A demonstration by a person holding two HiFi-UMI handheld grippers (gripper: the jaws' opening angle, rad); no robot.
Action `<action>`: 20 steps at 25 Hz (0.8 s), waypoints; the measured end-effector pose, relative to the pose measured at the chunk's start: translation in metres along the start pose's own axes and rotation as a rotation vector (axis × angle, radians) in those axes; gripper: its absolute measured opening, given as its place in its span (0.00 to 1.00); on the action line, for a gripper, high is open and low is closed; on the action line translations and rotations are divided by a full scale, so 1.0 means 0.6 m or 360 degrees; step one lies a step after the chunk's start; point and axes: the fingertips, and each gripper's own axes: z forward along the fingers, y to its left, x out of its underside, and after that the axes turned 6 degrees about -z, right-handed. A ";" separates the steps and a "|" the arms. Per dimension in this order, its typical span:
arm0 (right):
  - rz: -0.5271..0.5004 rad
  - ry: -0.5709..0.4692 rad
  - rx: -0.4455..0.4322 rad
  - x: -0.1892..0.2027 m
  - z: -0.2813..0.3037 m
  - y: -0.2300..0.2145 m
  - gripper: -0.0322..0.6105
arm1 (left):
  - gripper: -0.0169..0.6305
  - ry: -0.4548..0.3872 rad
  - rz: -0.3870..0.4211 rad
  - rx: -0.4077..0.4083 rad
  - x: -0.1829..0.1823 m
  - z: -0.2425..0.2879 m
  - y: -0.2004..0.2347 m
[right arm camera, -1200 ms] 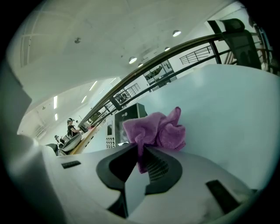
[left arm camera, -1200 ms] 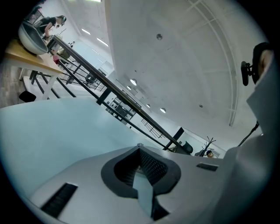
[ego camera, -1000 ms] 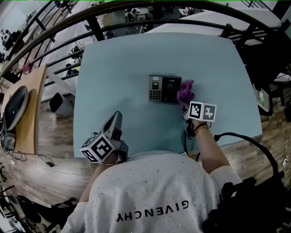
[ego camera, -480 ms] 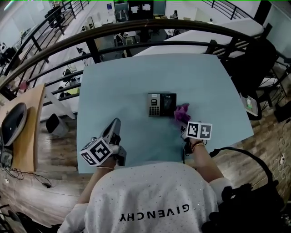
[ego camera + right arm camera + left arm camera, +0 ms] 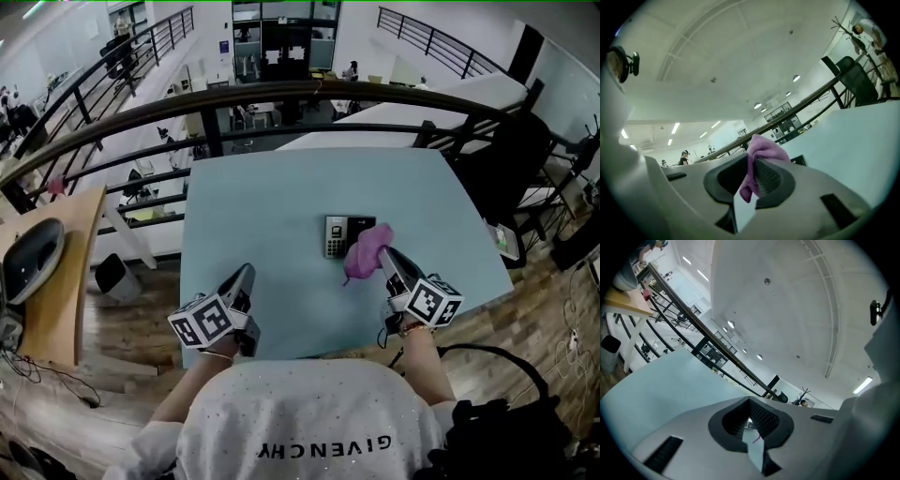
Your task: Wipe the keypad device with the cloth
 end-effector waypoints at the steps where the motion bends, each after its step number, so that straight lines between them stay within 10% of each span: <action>1: -0.0001 -0.0026 -0.0005 -0.004 -0.003 0.017 0.12 | 0.03 0.0012 0.0006 0.0008 -0.001 -0.005 0.002; 20: -0.0101 0.0158 0.0258 0.164 -0.082 0.201 0.12 | 0.03 0.0239 0.0044 0.0113 0.050 -0.147 0.060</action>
